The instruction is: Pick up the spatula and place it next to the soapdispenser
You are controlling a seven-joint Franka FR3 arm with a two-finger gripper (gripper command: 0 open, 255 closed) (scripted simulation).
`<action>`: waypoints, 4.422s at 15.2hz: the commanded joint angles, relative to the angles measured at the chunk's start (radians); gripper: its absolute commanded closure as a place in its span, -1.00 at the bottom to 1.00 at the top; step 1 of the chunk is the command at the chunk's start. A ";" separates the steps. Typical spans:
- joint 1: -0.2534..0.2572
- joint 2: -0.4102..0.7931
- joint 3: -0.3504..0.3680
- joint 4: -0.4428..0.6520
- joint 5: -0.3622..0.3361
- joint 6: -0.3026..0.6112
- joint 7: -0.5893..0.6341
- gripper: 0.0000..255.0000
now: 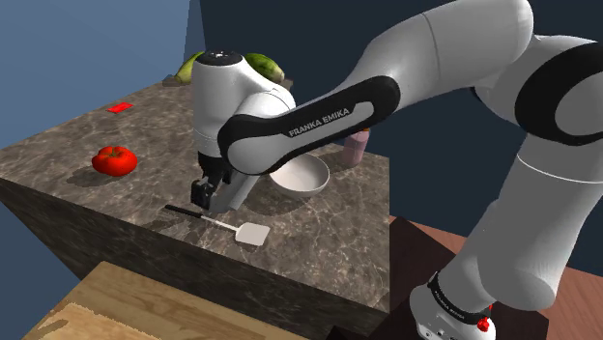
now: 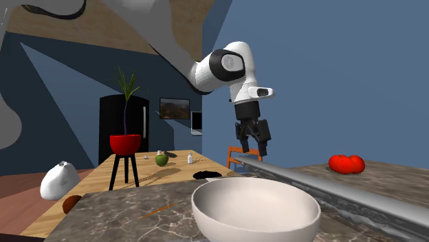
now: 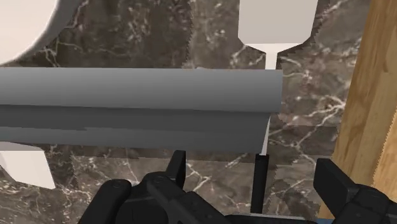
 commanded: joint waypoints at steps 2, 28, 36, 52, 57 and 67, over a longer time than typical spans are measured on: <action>0.050 0.124 -0.005 0.099 -0.073 0.005 0.041 -1.00; 0.076 0.217 -0.029 0.116 -0.123 0.071 0.068 1.00; 0.066 0.166 -0.011 0.154 -0.089 -0.013 0.043 1.00; 0.059 0.099 0.010 0.278 -0.041 -0.197 0.002 1.00; 0.060 0.088 0.014 0.331 -0.032 -0.259 -0.007 1.00; 0.070 0.086 0.019 0.463 -0.025 -0.392 -0.021 1.00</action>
